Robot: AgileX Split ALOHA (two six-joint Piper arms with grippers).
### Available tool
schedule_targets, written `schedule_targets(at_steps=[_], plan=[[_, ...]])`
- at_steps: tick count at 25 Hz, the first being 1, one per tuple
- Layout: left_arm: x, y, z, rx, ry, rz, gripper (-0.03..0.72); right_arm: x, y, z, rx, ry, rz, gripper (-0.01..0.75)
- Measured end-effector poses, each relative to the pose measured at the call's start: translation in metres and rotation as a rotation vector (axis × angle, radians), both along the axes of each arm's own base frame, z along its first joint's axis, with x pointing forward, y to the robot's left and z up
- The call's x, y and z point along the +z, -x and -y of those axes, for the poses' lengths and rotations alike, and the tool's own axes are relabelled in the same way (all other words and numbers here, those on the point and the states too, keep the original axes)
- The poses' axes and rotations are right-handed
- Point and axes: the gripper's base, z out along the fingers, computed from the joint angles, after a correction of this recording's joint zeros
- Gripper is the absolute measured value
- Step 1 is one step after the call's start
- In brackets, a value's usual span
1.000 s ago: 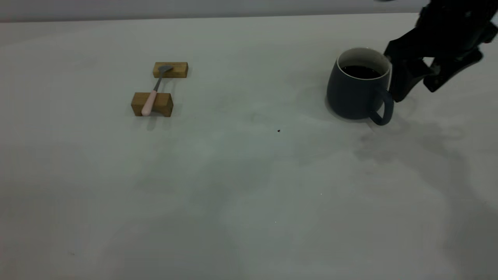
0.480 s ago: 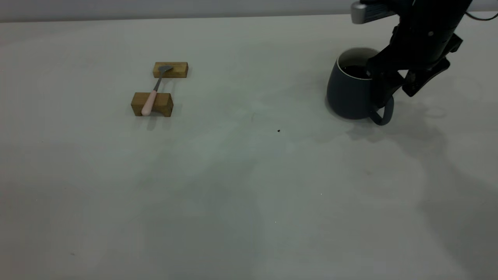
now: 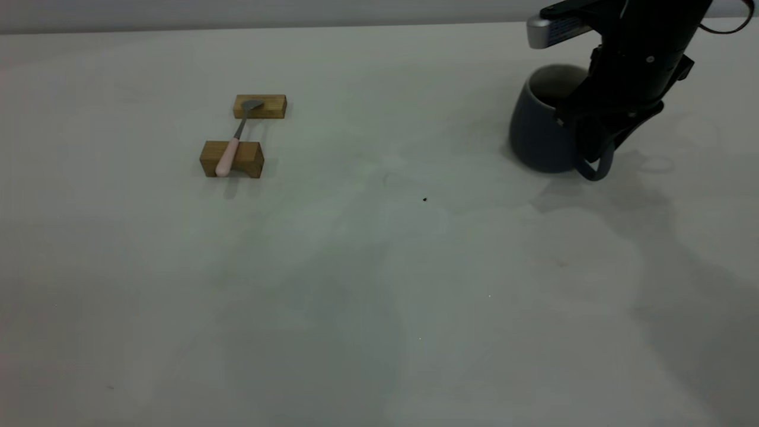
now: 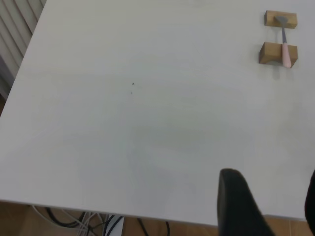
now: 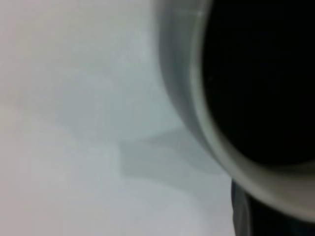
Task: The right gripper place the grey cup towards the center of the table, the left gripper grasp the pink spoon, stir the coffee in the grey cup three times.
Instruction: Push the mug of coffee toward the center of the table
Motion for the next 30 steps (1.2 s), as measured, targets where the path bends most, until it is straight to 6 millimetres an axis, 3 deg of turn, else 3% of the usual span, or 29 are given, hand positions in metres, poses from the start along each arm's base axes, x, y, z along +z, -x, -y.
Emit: schedule_targets(at_steps=[5,24,30], plan=[[0.0,0.0,0.0,0.0,0.0,0.0,0.411,0.0,0.003,-0.015,0.042,0.003,0.002,0.164],[0.0,0.0,0.0,-0.002,0.001,0.0,0.411,0.0,0.054,-0.138,0.319,-0.026,0.024,0.164],[0.0,0.0,0.0,-0.002,0.001,0.0,0.411,0.0,0.058,-0.15,0.34,-0.042,0.052,0.164]])
